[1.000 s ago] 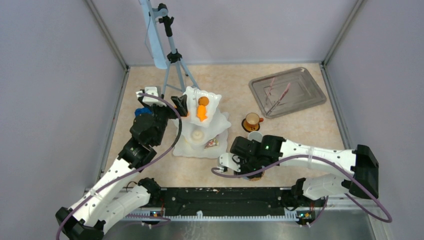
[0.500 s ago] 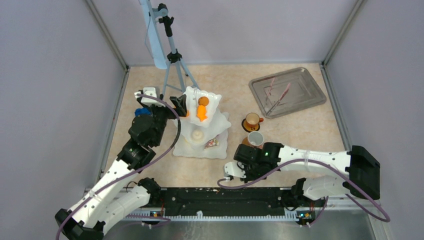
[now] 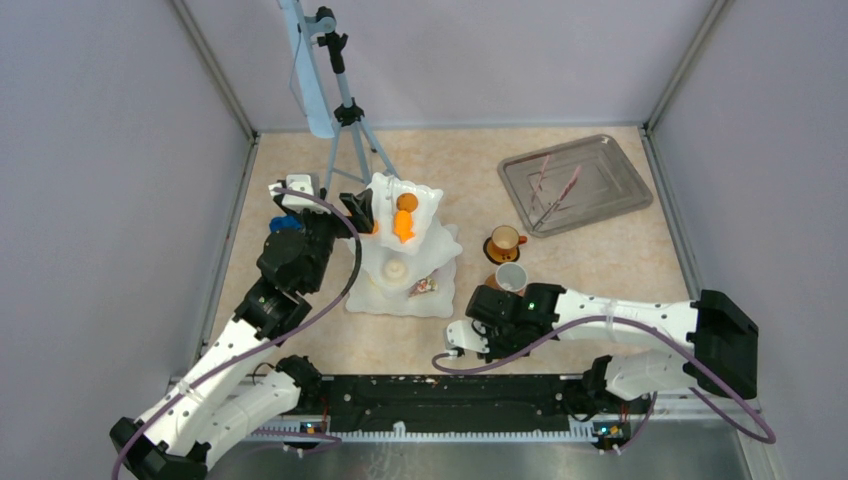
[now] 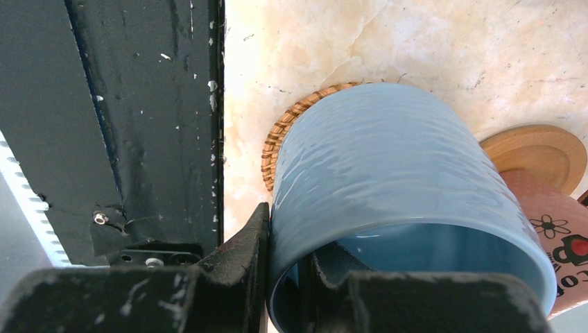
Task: Serve the afternoon tea
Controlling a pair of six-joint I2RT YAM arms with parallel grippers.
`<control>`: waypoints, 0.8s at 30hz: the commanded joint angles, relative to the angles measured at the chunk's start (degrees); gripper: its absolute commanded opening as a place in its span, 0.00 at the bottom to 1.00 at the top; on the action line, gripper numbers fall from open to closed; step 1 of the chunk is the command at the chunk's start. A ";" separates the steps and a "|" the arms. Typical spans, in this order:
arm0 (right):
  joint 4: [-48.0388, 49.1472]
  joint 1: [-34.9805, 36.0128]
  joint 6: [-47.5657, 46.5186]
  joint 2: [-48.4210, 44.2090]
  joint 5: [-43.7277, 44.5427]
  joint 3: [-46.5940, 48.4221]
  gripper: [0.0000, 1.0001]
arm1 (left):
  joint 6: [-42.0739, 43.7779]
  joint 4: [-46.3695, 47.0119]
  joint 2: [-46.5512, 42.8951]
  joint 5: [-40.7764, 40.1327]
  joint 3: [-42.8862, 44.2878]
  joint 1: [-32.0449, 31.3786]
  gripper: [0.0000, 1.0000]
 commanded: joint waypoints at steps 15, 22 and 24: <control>2.27 -0.49 -0.94 -0.39 2.87 -1.89 0.00 | 0.22 1.97 -0.83 0.33 1.86 0.24 0.99; 1.64 -0.49 -0.96 -2.96 4.84 -1.42 0.52 | 0.31 1.97 -0.76 0.13 1.77 0.25 0.99; 0.99 -0.49 -0.94 -3.93 4.98 -1.10 0.64 | 0.31 1.97 -0.53 0.21 1.77 0.25 0.99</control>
